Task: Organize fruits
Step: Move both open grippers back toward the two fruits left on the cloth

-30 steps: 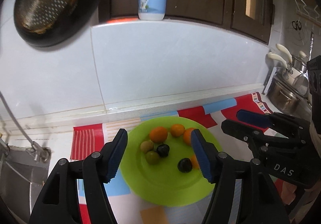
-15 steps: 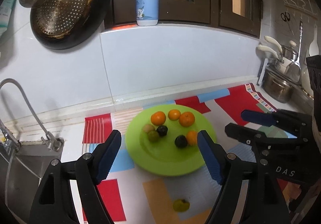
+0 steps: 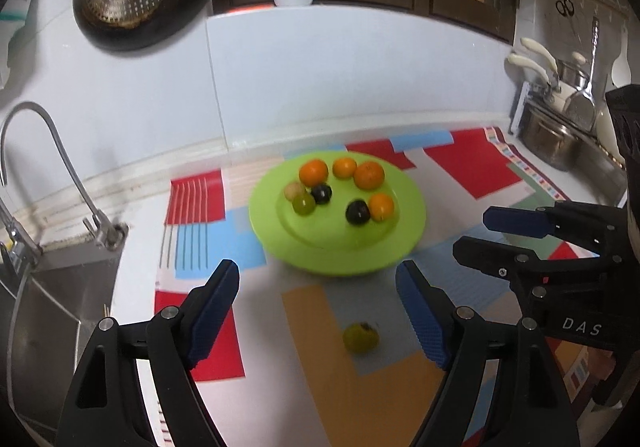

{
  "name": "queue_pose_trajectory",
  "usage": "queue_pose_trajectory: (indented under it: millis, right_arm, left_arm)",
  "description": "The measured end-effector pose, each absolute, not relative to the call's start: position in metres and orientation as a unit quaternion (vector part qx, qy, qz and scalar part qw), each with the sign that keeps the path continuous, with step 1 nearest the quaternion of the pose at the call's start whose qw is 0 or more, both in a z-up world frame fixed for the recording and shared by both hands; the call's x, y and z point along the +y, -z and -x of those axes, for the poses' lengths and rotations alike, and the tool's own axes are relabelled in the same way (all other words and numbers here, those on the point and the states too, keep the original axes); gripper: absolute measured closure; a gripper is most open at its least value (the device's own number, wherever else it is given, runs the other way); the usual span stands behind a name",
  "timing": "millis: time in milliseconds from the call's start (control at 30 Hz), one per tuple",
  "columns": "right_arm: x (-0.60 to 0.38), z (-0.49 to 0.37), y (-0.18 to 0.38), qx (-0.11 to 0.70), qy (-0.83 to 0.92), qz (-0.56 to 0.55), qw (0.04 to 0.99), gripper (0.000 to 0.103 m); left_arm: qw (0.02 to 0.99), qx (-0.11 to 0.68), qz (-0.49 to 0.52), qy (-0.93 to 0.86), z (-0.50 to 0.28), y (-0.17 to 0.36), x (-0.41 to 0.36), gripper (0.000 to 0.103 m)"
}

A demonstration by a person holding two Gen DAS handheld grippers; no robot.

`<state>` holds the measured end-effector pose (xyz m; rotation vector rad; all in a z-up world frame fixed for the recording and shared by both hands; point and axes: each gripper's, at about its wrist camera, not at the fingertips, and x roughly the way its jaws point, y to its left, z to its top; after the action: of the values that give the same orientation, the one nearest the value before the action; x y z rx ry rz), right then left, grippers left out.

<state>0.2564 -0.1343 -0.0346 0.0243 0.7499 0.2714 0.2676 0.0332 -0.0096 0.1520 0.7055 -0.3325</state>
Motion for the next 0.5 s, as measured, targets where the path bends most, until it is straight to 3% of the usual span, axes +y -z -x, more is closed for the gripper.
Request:
queue_pose_trajectory:
  millis: [500]
  right_arm:
    - [-0.133,-0.239,0.062,0.422,-0.143,-0.002,0.895,0.056]
  left_arm:
    - [0.906,0.365,-0.107,0.186,-0.247,0.041,0.023,0.023]
